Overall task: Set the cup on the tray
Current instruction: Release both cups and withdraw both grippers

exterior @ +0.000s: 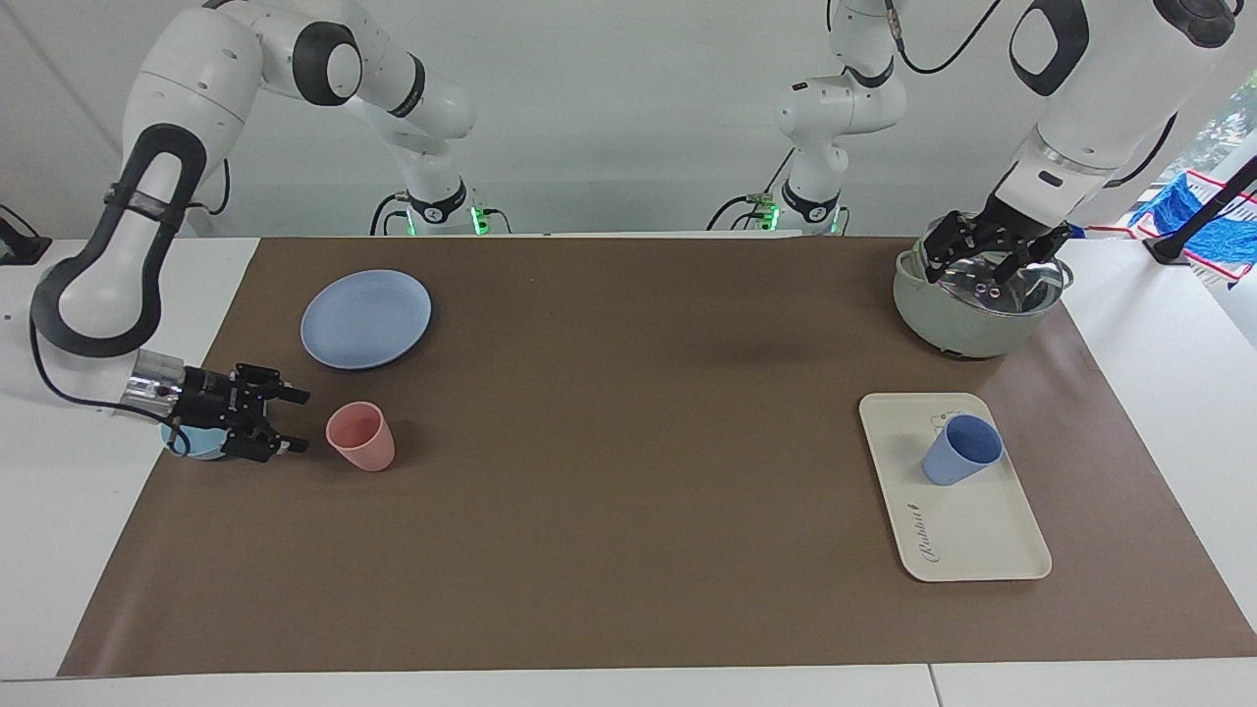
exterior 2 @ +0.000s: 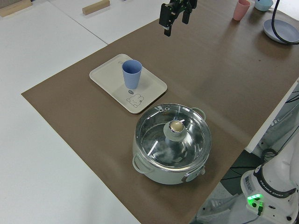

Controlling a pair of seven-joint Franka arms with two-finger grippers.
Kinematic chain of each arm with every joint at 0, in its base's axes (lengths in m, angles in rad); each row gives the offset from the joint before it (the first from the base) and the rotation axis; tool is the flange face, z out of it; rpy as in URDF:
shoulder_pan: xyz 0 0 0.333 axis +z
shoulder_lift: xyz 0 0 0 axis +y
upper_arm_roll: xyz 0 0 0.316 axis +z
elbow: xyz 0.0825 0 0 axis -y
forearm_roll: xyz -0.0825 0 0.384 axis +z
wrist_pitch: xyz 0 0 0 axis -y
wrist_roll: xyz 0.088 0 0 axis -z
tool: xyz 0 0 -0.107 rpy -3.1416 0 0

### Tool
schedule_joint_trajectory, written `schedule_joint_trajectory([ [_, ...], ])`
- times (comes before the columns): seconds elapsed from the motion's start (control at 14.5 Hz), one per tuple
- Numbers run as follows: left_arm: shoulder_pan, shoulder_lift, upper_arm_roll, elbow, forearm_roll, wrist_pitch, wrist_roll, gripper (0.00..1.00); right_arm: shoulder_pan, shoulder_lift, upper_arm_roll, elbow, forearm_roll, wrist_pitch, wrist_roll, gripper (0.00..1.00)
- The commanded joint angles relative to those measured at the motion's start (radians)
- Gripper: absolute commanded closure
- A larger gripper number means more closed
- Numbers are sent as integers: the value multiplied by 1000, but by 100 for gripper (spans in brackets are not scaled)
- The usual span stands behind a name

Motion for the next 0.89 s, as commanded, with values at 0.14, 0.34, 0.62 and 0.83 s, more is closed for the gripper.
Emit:
schedule_joint_trajectory([
  [0.14,-3,-18,-3,-2,66,-13,75,0,34,-183,16,-55,-112,36,-17,0],
  [0.34,-3,-15,-3,17,66,-16,74,0,94,-236,19,-30,-249,2,-34,0],
  [0.62,7,-18,-3,2,64,8,71,0,158,-331,24,-19,-446,-33,-316,0],
  [0.83,0,-27,-3,-26,64,19,68,0,188,-394,28,-25,-532,-76,-483,0],
])
